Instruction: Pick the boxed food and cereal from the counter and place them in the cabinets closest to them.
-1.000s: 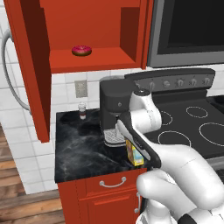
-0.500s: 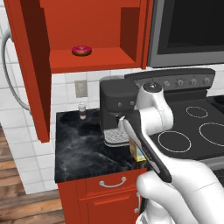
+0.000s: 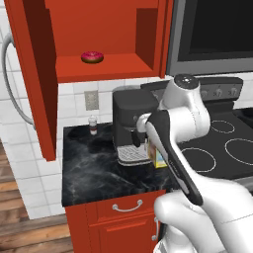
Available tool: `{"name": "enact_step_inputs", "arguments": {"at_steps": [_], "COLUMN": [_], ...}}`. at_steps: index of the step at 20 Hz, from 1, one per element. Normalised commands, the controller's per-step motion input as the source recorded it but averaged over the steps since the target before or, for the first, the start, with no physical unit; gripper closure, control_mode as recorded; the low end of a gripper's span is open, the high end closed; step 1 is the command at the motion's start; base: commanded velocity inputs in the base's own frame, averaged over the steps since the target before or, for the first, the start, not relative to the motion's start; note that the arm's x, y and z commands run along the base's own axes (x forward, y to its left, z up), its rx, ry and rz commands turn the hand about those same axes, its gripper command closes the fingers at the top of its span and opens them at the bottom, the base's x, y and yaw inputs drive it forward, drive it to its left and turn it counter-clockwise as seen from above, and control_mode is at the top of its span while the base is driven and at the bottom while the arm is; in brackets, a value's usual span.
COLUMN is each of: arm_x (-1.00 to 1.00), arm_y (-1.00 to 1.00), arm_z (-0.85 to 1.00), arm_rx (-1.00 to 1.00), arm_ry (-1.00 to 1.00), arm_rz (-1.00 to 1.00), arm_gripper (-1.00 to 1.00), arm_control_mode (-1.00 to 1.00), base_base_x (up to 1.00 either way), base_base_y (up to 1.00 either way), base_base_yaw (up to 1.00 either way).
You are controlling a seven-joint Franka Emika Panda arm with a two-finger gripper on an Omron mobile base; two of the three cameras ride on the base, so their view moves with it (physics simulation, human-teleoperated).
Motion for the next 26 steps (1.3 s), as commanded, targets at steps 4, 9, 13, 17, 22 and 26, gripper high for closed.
{"name": "enact_step_inputs", "arguments": {"at_steps": [4, 9, 13, 17, 22, 26], "arm_x": [-0.07, -0.14, -0.12, -0.03, 0.0, 0.0], "arm_y": [0.0, 0.0, 0.0, 0.0, 0.0, 0.0], "arm_z": [0.8, 0.79, 0.78, 0.71, 0.47, 0.4], "arm_rx": [0.02, 0.01, 0.02, 0.0, 0.0, 0.0], "arm_ry": [-0.06, -0.06, -0.07, -0.08, -0.08, -0.08], "arm_rz": [-0.03, -0.02, -0.01, -0.01, 0.0, 0.0], "arm_gripper": [1.0, 1.0, 1.0, 1.0, 1.0, 1.0], "arm_control_mode": [-1.0, -1.0, -1.0, -1.0, -1.0, -1.0], "base_base_x": [0.0, 0.0, 0.0, 0.0, 0.0, 0.0], "base_base_y": [0.0, 0.0, 0.0, 0.0, 0.0, 0.0], "base_base_yaw": [0.0, 0.0, 0.0, 0.0, 0.0, 0.0]}}
